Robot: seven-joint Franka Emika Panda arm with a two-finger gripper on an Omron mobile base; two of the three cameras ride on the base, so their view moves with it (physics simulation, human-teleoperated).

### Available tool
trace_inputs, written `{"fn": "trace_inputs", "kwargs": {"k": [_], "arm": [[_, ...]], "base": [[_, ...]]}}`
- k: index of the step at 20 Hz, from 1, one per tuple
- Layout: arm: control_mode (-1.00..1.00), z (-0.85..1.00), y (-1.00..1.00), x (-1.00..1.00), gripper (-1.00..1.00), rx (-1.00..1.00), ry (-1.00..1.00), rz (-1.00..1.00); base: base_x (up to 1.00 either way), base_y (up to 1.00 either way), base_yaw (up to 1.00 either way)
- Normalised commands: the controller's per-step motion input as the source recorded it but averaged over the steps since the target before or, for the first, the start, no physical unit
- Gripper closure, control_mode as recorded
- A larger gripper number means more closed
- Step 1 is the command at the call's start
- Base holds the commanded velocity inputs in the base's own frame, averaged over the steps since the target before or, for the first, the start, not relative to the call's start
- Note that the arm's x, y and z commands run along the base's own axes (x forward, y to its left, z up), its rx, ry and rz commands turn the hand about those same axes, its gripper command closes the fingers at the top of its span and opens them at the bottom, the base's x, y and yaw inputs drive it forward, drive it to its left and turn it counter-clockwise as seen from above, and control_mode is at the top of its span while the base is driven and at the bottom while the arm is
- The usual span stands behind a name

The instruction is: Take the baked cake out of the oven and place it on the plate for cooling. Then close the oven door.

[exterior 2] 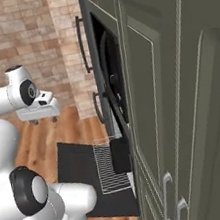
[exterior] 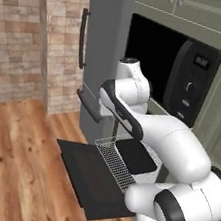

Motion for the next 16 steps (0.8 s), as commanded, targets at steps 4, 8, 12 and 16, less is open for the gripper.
{"fn": "trace_inputs", "kwargs": {"k": [4,8,12,16], "arm": [[1.00,0.00,0.00,0.00,-1.00,0.00,0.00,0.00],[1.00,0.00,0.00,0.00,-1.00,0.00,0.00,0.00],[1.00,0.00,0.00,0.00,-1.00,0.00,0.00,0.00],[1.00,0.00,0.00,0.00,-1.00,0.00,0.00,0.00]], "base": [[-0.06,-0.39,-0.26],[0.14,-0.11,-0.12],[0.29,-0.17,0.00],[0.17,-0.46,0.09]]}}
